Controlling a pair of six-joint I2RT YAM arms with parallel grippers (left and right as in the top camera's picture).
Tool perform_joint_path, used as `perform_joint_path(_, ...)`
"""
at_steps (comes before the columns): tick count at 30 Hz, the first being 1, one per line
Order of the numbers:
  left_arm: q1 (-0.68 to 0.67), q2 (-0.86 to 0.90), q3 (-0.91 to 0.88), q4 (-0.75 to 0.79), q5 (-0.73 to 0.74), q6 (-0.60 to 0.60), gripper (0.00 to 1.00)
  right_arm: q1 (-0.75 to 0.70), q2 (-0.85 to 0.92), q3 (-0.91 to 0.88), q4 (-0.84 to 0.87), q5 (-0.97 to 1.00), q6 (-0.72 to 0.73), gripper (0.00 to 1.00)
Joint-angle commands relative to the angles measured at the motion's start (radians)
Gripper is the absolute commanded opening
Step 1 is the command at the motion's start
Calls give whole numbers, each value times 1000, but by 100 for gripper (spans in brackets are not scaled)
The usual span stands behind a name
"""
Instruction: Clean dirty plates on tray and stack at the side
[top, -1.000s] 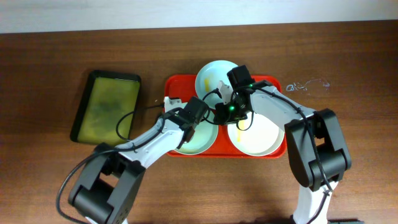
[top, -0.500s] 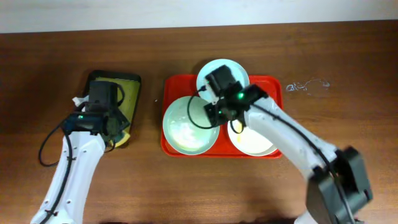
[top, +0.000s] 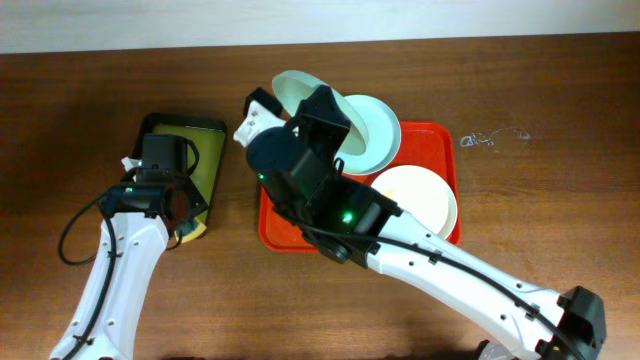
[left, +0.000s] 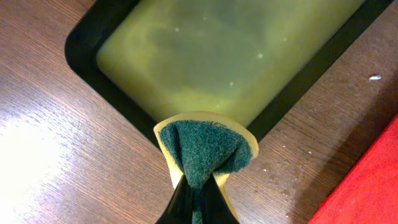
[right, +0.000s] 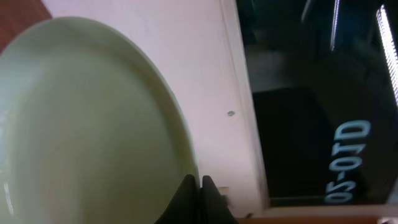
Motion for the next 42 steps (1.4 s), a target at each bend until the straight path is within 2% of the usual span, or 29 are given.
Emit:
perform_joint_path(1, 7, -2, -10, 9, 0, 19, 0, 18, -19, 18, 4, 45, -103, 4)
perform_joint_path(2, 7, -2, -10, 9, 0, 19, 0, 14, -19, 18, -10, 45, -31, 4)
perform_joint_path(3, 7, -2, -10, 10, 0, 19, 0, -29, -19, 18, -69, 18, 204, 4)
perform_joint_path(4, 7, -2, -10, 9, 0, 19, 0, -104, -18, 18, -197, -114, 404, 4)
perform_joint_path(5, 7, -2, -10, 9, 0, 19, 0, -208, -18, 18, -341, -379, 623, 4)
perform_joint_path(8, 7, -2, -10, 9, 0, 19, 0, -528, -18, 18, -490, -1009, 920, 4)
perform_joint_path(9, 7, -2, -10, 8, 0, 19, 0, -705, -18, 18, -498, -1238, 1007, 4)
perform_joint_path(10, 7, -2, -10, 8, 0, 19, 0, -866, -13, 18, -517, -1353, 1052, 4)
perform_joint_path(13, 7, -2, -10, 9, 1, 19, 0, -1259, 66, 17, -642, -1367, 1049, 4)
perform_joint_path(15, 7, -2, -10, 9, 1, 19, 0, -1394, 146, 14, -654, -1371, 1049, 4)
perform_joint_path(18, 7, -2, -10, 9, 1, 19, 0, -1499, 296, 14, -615, -1369, 1049, 4)
perform_joint_path(21, 7, -2, -10, 25, 0, 19, 0, -1513, 389, 14, -580, -1371, 1048, 5)
perform_joint_path(22, 7, -2, -10, 33, 0, 19, 0, -1513, 387, 14, -570, -1371, 1020, 17)
perform_joint_path(23, 7, -2, -10, 35, 1, 19, 0, -1513, 373, 16, -569, -1370, 988, 53)
perform_joint_path(24, 7, -2, -10, 35, 1, 19, 0, -1512, 344, 48, -588, -1374, 969, 62)
perform_joint_path(26, 7, -2, -10, 35, 5, 19, 0, -1502, 309, 107, -606, -1464, 969, 63)
perform_joint_path(27, 7, -2, -10, 36, 5, 19, 0, -1465, 277, 168, -592, -1648, 969, 67)
perform_joint_path(28, 7, -2, -10, 36, 5, 19, 0, -1426, 270, 200, -585, -1726, 969, 68)
perform_joint_path(30, 7, -2, -10, 40, 4, 19, 0, -1256, 280, 208, -570, -1690, 966, 68)
perform_joint_path(32, 7, -2, -10, 43, 5, 19, 0, -1106, 308, 188, -530, -1542, 966, 69)
perform_joint_path(34, 7, -2, -19, 44, 4, 19, 0, -916, 409, 163, -452, -1309, 966, 72)
perform_joint_path(36, 7, -2, -42, 55, 4, 19, 0, -843, 495, 163, -406, -1266, 966, 71)
perform_joint_path(39, 6, -2, -44, 55, 4, 19, 0, -790, 620, 163, -327, -1231, 966, 66)
perform_joint_path(40, 6, -2, -44, 59, 4, 19, 0, -785, 637, 163, -320, -1234, 966, 57)
perform_joint_path(41, 6, -2, -44, 61, 4, 19, 0, -785, 645, 163, -322, -1240, 968, 39)
perform_joint_path(42, 6, -2, -44, 63, 4, 19, 0, -785, 645, 163, -328, -1239, 970, 29)
